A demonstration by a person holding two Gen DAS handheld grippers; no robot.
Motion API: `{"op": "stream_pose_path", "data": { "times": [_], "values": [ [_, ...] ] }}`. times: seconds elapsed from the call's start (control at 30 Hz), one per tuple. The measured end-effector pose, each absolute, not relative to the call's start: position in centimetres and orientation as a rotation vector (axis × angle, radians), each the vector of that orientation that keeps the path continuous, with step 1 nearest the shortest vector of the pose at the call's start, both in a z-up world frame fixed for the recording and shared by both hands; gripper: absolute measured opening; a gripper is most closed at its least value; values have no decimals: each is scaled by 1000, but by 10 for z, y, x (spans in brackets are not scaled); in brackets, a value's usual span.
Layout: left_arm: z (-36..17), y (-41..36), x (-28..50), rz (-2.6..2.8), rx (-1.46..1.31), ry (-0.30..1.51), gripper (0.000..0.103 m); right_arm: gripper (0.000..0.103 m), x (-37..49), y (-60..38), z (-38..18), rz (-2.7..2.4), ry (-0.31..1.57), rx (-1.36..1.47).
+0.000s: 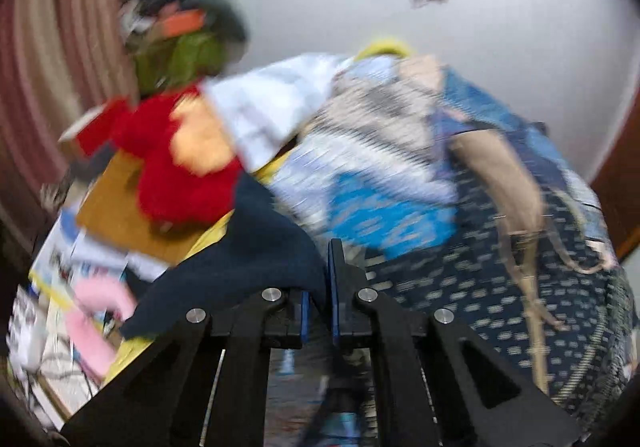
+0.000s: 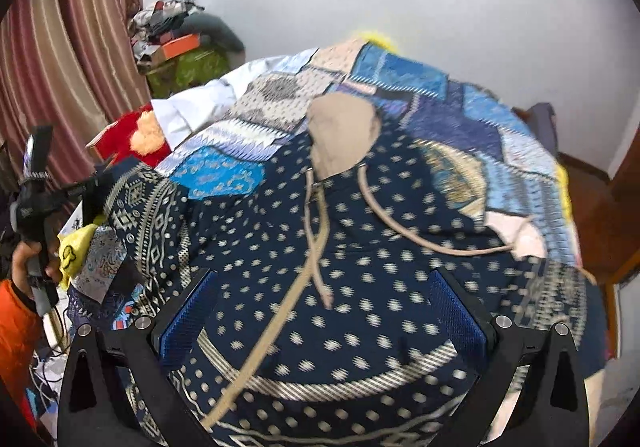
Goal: Fold large clothes
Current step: 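Move the left tool to the navy hoodie's sleeve and grasp its cuff, then lift the sleeve with the left gripper and lay it across the hoodie body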
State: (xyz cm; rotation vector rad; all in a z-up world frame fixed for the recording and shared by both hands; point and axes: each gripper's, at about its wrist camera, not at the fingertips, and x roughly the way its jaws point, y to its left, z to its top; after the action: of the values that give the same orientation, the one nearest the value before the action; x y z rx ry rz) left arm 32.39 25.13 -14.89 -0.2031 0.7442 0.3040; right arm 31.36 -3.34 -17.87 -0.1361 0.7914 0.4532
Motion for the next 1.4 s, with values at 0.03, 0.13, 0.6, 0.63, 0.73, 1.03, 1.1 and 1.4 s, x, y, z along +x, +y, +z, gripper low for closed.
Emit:
{"op": "stream_pose_path", "data": {
  "times": [0.03,0.13,0.6,0.63,0.73,1.03,1.1,1.4],
  "values": [
    [-144,238,328,273,-200,743,7,103,308,-39,-173,442,779,-142],
    [-153,211,339,170,-225,784,7,103,294,-53,-160,424,745,-149],
    [-269,166,332,56,-342,1170,41,103,229,-96,-133,386,670,-220],
    [-263,171,324,58,-347,1158,47,103,227,-97,-134,384,669,-230],
    [-242,193,302,78,-377,1092,60,103,224,-95,-138,384,668,-242],
    [-229,311,276,282,-639,964,69,103,229,-58,-154,441,674,-270],
    [-239,327,276,301,-690,968,69,103,230,-49,-159,447,672,-285],
    [-252,343,324,399,-608,961,62,103,250,-36,-179,480,735,-275]
  ]
}}
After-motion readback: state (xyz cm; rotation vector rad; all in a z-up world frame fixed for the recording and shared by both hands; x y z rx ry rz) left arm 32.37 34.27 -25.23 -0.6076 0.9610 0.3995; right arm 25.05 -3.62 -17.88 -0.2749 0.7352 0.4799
